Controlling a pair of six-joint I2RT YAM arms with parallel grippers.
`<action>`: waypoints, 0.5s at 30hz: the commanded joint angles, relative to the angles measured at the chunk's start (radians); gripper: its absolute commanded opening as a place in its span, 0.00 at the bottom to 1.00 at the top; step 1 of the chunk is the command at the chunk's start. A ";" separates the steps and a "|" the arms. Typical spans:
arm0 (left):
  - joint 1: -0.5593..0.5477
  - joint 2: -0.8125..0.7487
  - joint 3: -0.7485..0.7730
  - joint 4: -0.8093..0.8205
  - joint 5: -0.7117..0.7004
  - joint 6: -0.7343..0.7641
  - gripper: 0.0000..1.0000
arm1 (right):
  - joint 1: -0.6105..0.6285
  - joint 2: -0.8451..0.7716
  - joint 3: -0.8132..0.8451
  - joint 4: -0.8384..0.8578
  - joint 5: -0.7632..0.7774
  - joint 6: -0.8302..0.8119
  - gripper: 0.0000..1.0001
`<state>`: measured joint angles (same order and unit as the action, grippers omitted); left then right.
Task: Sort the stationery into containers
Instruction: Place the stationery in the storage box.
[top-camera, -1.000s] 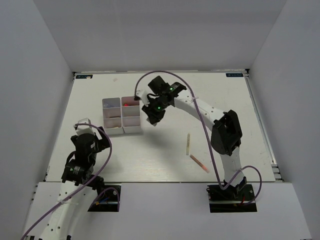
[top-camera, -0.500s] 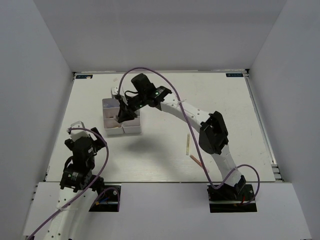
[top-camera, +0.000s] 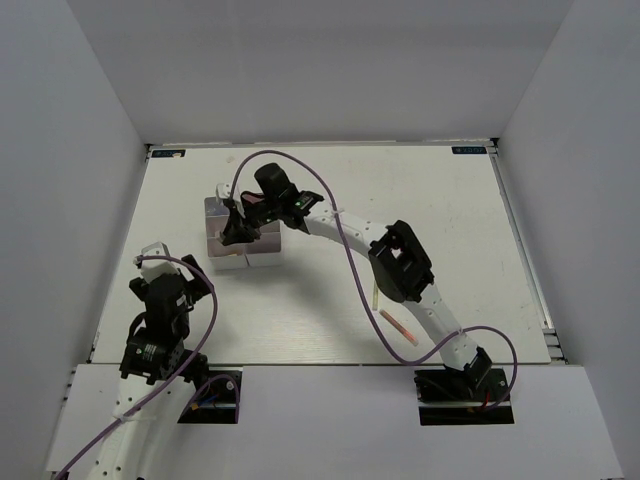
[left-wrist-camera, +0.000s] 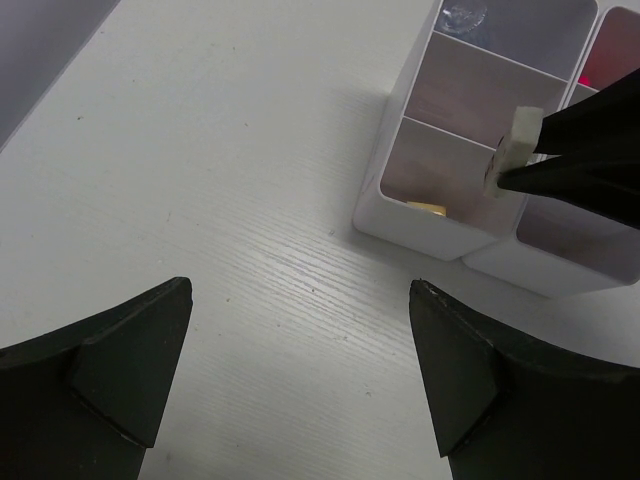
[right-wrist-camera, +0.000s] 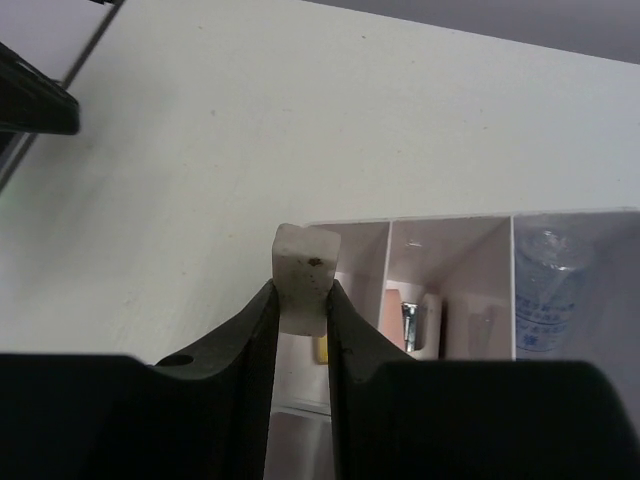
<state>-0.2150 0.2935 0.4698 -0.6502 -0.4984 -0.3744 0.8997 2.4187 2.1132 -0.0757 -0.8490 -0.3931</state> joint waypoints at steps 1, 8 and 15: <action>0.006 0.006 -0.005 0.015 0.003 0.002 1.00 | -0.001 -0.021 -0.021 0.114 0.054 -0.046 0.00; 0.006 0.004 -0.003 0.012 0.006 0.003 1.00 | 0.008 -0.040 -0.125 0.137 0.114 -0.141 0.00; 0.006 0.009 -0.005 0.015 0.009 0.000 1.00 | 0.013 -0.082 -0.192 0.155 0.136 -0.150 0.30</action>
<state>-0.2150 0.2939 0.4698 -0.6502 -0.4973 -0.3744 0.9089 2.4138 1.9610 0.0334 -0.7319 -0.5114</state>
